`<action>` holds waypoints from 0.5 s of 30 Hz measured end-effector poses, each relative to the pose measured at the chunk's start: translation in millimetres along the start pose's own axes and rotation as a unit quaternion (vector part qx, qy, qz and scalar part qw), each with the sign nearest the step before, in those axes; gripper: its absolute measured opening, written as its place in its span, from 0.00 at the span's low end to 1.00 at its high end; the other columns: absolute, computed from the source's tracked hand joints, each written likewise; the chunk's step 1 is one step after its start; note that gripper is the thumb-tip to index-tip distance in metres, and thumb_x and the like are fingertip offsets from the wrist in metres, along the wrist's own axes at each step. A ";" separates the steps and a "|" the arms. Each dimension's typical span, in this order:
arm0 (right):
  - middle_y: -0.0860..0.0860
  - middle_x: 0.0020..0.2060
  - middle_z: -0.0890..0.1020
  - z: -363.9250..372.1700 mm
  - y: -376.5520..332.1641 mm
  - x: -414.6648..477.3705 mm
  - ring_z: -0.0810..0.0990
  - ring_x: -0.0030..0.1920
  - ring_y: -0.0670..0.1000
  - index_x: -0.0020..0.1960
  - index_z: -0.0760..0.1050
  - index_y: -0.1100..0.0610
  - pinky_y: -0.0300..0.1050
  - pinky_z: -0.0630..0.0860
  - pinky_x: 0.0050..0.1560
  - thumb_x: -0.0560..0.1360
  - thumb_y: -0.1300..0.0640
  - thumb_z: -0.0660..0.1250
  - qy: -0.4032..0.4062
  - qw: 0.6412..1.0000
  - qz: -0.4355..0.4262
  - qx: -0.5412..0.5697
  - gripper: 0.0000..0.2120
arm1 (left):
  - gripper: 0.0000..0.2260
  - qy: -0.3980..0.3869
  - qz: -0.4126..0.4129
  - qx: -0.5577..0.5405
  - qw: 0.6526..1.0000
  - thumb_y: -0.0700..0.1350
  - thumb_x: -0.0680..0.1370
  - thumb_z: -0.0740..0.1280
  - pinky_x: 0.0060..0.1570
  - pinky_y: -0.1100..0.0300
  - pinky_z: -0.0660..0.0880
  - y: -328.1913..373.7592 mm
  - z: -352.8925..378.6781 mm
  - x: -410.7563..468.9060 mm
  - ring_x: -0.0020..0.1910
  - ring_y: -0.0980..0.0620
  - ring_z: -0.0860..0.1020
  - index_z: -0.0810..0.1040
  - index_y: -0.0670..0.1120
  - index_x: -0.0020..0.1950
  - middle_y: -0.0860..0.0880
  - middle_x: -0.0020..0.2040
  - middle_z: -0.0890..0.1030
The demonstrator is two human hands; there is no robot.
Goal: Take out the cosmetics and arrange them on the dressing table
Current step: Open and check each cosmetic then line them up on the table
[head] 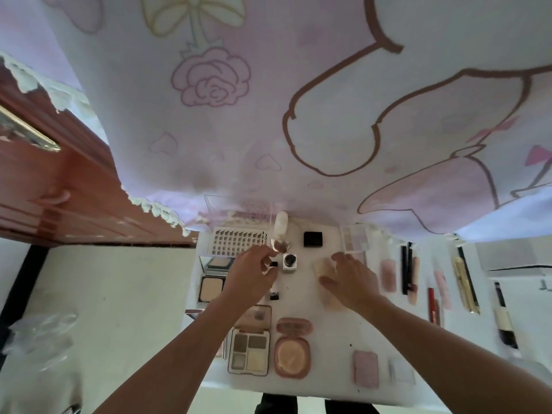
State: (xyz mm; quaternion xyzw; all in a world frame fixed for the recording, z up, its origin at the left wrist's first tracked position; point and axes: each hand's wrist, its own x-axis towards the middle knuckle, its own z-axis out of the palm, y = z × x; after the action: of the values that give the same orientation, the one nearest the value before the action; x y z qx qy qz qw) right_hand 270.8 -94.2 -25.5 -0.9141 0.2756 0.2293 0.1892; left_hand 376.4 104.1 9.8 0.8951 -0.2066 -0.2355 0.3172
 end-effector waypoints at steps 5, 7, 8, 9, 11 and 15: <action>0.52 0.59 0.77 13.2 -4.6 -3.2 0.78 0.59 0.56 0.65 0.68 0.54 0.47 0.72 0.49 0.74 0.46 0.67 -0.016 0.998 0.058 0.025 0.23 | 0.10 0.006 0.009 -0.001 1.000 0.41 0.73 0.71 0.47 0.58 0.77 1.6 -7.0 -10.2 0.41 0.55 0.78 0.80 0.47 0.54 0.53 0.43 0.80; 0.52 0.56 0.79 13.0 -5.1 -3.6 0.78 0.53 0.55 0.58 0.71 0.55 0.45 0.71 0.43 0.74 0.48 0.67 -0.026 0.996 0.075 0.050 0.16 | 0.10 0.011 0.012 0.001 1.000 0.41 0.73 0.71 0.47 0.57 0.78 -0.7 -12.6 -14.6 0.40 0.55 0.78 0.80 0.47 0.54 0.53 0.43 0.80; 0.52 0.53 0.79 11.1 -3.8 -4.4 0.77 0.49 0.55 0.53 0.72 0.54 0.45 0.70 0.41 0.74 0.48 0.67 -0.027 0.993 0.089 0.076 0.13 | 0.10 0.012 0.011 -0.002 1.000 0.41 0.73 0.71 0.47 0.56 0.78 -1.0 -15.6 -17.1 0.40 0.55 0.78 0.80 0.47 0.53 0.53 0.42 0.80; 0.52 0.50 0.80 5.1 -3.1 -6.5 0.77 0.46 0.54 0.49 0.72 0.54 0.45 0.70 0.40 0.73 0.48 0.68 -0.020 0.988 0.101 0.117 0.12 | 0.09 0.013 0.012 -0.005 1.000 0.40 0.73 0.70 0.46 0.55 0.78 -0.4 -19.2 -18.9 0.40 0.54 0.78 0.80 0.47 0.53 0.53 0.42 0.80; 0.52 0.42 0.81 -12.6 0.4 -11.5 0.78 0.40 0.52 0.42 0.72 0.54 0.44 0.71 0.37 0.72 0.47 0.70 0.001 0.972 0.115 0.205 0.12 | 0.09 0.012 0.016 -0.010 1.000 0.40 0.73 0.70 0.46 0.54 0.78 2.1 -25.5 -20.3 0.40 0.54 0.78 0.79 0.47 0.53 0.52 0.41 0.80; 0.52 0.34 0.78 -65.2 0.4 -29.4 0.76 0.34 0.51 0.43 0.79 0.57 0.47 0.73 0.38 0.74 0.47 0.71 0.049 0.897 0.101 0.428 0.12 | 0.07 0.015 0.034 -0.026 0.999 0.40 0.74 0.70 0.46 0.55 0.78 18.2 -37.7 -20.4 0.39 0.54 0.79 0.80 0.50 0.50 0.54 0.40 0.81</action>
State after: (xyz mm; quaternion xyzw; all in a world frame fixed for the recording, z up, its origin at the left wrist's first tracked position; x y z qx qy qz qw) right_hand 269.2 -113.0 43.4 -0.7226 0.4466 0.0617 0.5240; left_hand 376.7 119.5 53.8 0.8826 -0.2259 -0.2163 0.3509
